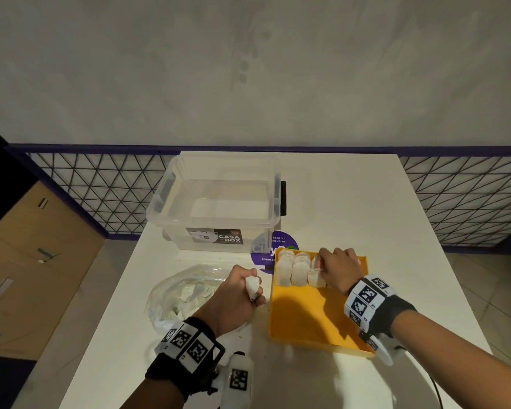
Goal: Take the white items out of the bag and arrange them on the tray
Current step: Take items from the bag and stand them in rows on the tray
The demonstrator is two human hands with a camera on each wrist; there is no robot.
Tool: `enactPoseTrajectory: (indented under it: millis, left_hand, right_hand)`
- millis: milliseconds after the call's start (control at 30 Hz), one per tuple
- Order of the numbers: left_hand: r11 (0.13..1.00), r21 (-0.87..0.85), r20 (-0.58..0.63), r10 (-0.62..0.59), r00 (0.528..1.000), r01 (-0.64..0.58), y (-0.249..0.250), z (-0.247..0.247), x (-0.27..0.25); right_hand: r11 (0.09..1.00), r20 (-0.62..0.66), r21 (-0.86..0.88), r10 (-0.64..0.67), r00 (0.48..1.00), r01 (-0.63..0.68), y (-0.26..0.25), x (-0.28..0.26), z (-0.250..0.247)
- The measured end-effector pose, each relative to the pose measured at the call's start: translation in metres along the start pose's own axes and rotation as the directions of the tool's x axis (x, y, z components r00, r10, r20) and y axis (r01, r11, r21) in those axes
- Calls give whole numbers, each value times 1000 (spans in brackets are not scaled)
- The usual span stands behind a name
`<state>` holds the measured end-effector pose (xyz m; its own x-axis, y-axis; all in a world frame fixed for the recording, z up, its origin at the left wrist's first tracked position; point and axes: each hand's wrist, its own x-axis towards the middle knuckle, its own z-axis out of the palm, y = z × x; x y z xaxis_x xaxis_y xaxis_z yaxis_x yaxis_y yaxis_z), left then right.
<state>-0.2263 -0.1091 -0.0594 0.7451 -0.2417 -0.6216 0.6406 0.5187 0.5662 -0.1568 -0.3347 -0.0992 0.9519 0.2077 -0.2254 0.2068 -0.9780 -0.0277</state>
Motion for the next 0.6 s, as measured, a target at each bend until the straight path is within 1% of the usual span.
enactPoseTrajectory:
  millis: [100,200,300,367,433,500,533,600]
  left_hand:
    - [1000,-11,20,5,1000,-5,0,-1,1]
    - [1000,16,1,8,1000,-8,0,-1,2]
    - [999,35,-15,35,999,-34,-1,2,5]
    - [999,30,-20,39,999,-38,-1,1,7]
    - [999,9,14,35,999,-36,-4,0,12]
    - [997,37,3,72,997,-72,-7,4,17]
    - [996,34,-15,82,997,-81,-7,10,18]
    - [999,-33,-29,43,999,-43,-7,19,21]
  right_hand:
    - [1000,-12,-24,10,1000,-11,-2,0,-1]
    - [999,-32,-37,0,1000,-1,-4,-3,-6]
    - [998,-106,-1,-56,993,56,-9,-11,-21]
    - [988,-176,105,-97,980,117,-18,-19,-35]
    - [941,-195,279,-140,971,191,-34,-29,-51]
    - [867,-141,433,-205,969,247,-53,-39,-64]
    - [840,-116,474,-240,964,266,-62,-43,-68]
    - [816,-77,498,-293,953,292,-76,-48,-70]
